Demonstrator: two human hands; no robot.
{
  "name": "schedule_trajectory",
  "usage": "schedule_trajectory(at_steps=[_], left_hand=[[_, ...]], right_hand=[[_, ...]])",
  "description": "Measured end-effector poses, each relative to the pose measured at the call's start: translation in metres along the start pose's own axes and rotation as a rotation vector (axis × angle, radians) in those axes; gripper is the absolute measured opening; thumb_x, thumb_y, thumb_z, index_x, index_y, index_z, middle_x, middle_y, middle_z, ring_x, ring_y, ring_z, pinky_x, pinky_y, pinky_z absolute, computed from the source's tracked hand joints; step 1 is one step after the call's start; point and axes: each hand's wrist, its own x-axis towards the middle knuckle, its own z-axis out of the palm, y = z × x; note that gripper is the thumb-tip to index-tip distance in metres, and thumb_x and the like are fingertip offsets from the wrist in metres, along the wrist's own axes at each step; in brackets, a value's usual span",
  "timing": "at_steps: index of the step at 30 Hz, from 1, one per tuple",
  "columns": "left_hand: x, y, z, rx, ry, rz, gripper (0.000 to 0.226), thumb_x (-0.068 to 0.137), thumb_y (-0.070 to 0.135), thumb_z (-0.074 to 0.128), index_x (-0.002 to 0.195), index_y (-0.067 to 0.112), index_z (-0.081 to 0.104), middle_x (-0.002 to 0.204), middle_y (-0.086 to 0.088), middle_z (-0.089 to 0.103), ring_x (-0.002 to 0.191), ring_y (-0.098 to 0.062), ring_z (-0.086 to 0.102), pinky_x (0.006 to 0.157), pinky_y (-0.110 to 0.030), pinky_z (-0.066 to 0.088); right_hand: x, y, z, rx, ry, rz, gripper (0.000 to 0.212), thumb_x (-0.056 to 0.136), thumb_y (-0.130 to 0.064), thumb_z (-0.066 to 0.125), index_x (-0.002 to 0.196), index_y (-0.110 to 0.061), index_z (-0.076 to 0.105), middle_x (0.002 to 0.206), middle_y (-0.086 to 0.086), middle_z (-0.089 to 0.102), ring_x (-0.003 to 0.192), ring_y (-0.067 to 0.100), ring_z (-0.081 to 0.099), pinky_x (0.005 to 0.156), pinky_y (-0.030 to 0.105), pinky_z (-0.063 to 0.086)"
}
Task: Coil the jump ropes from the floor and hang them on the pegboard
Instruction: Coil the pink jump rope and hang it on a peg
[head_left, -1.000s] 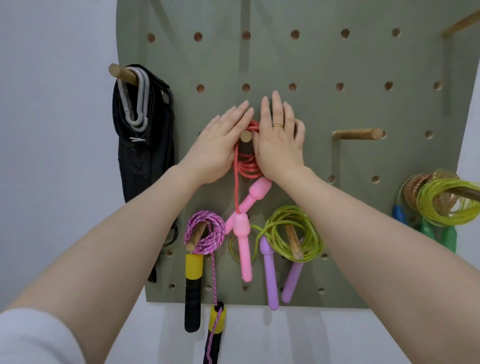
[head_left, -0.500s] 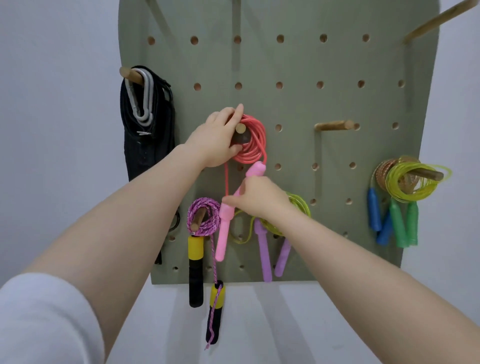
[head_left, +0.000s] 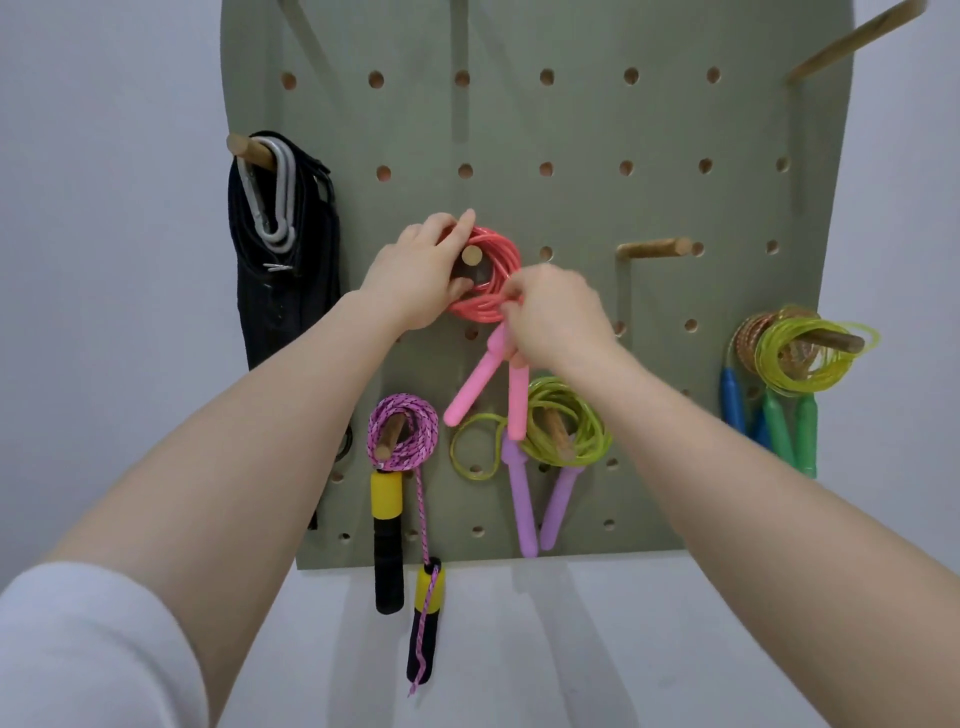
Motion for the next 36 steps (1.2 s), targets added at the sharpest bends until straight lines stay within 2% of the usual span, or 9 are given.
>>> schedule_trajectory(at_steps=[5, 9, 12, 16, 20, 23, 27, 31, 36], left_hand=[[-0.001, 0.006, 0.003, -0.073, 0.036, -0.034, 0.064, 0.096, 0.033, 0.044, 0.15, 0.018, 0.013, 0.149, -0.008, 0.025, 0.131, -0.03, 0.027, 0.096, -0.044, 0.036], [0.001, 0.003, 0.012, -0.232, 0.066, -0.107, 0.054, 0.089, 0.033, 0.05, 0.138, 0.016, 0.037, 0.135, -0.012, 0.039, 0.117, -0.033, 0.043, 0.09, -0.044, 0.043], [0.003, 0.009, 0.011, -0.229, 0.069, -0.163, 0.051, 0.092, 0.028, 0.047, 0.14, 0.019, 0.035, 0.14, -0.009, 0.035, 0.122, -0.031, 0.04, 0.095, -0.046, 0.041], [0.003, 0.009, 0.01, -0.157, 0.036, -0.116, 0.041, 0.093, 0.022, 0.044, 0.133, 0.014, 0.044, 0.14, -0.012, 0.028, 0.124, -0.034, 0.03, 0.095, -0.047, 0.04], [0.0, 0.011, 0.011, -0.171, 0.072, -0.116, 0.051, 0.096, 0.017, 0.037, 0.145, 0.018, 0.025, 0.143, -0.012, 0.025, 0.125, -0.033, 0.028, 0.092, -0.046, 0.04], [0.0, 0.011, 0.01, -0.177, 0.049, -0.13, 0.058, 0.097, 0.016, 0.035, 0.15, 0.021, 0.012, 0.145, -0.01, 0.023, 0.126, -0.032, 0.027, 0.098, -0.044, 0.038], [0.004, 0.009, 0.005, -0.203, 0.015, -0.166, 0.058, 0.096, 0.016, 0.036, 0.149, 0.025, 0.015, 0.143, -0.01, 0.025, 0.122, -0.035, 0.032, 0.103, -0.043, 0.034], [0.005, 0.011, 0.003, -0.288, -0.019, -0.179, 0.06, 0.094, 0.011, 0.034, 0.149, 0.021, 0.014, 0.142, -0.012, 0.022, 0.117, -0.038, 0.042, 0.104, -0.044, 0.035], [0.0, 0.011, 0.006, -0.272, -0.008, -0.165, 0.061, 0.094, 0.009, 0.033, 0.15, 0.021, 0.01, 0.144, -0.012, 0.019, 0.114, -0.038, 0.044, 0.098, -0.043, 0.038]], right_hand=[[0.004, -0.018, -0.036, -0.04, 0.026, -0.198, 0.027, 0.081, -0.008, 0.044, 0.093, -0.015, 0.067, 0.089, 0.008, 0.064, 0.077, 0.027, 0.056, 0.066, 0.031, 0.046], [0.022, -0.016, -0.046, -0.065, 0.173, -0.38, 0.028, 0.087, -0.017, 0.045, 0.075, -0.001, 0.064, 0.078, 0.012, 0.063, 0.077, 0.03, 0.056, 0.071, 0.039, 0.046], [0.041, -0.019, -0.04, -0.034, 0.05, -0.359, 0.028, 0.091, -0.027, 0.048, 0.091, -0.005, 0.066, 0.091, 0.005, 0.067, 0.088, 0.022, 0.057, 0.077, 0.033, 0.044], [0.045, -0.021, -0.025, 0.071, -0.004, -0.429, 0.025, 0.091, -0.011, 0.041, 0.101, -0.009, 0.064, 0.104, 0.009, 0.061, 0.099, 0.024, 0.055, 0.082, 0.029, 0.039], [0.03, -0.015, -0.013, 0.168, 0.286, -0.408, 0.018, 0.092, -0.014, 0.039, 0.097, -0.01, 0.056, 0.096, 0.006, 0.056, 0.087, 0.025, 0.055, 0.075, 0.038, 0.045], [0.013, -0.011, -0.002, 0.364, 0.34, -0.219, 0.012, 0.091, -0.017, 0.039, 0.089, -0.014, 0.051, 0.078, 0.002, 0.057, 0.075, 0.025, 0.053, 0.062, 0.035, 0.041], [-0.002, -0.002, 0.033, 0.425, 0.115, 0.052, 0.023, 0.084, -0.02, 0.045, 0.061, -0.019, 0.045, 0.064, 0.0, 0.053, 0.067, 0.025, 0.053, 0.061, 0.032, 0.04], [-0.014, -0.007, 0.073, 0.375, -0.247, 0.169, 0.037, 0.083, -0.044, 0.059, 0.067, -0.012, 0.048, 0.063, 0.005, 0.053, 0.063, 0.027, 0.055, 0.061, 0.035, 0.046], [-0.002, -0.009, 0.082, 0.387, -0.302, 0.21, 0.009, 0.086, -0.015, 0.056, 0.084, -0.008, 0.06, 0.077, 0.01, 0.06, 0.077, 0.03, 0.061, 0.067, 0.033, 0.049]])
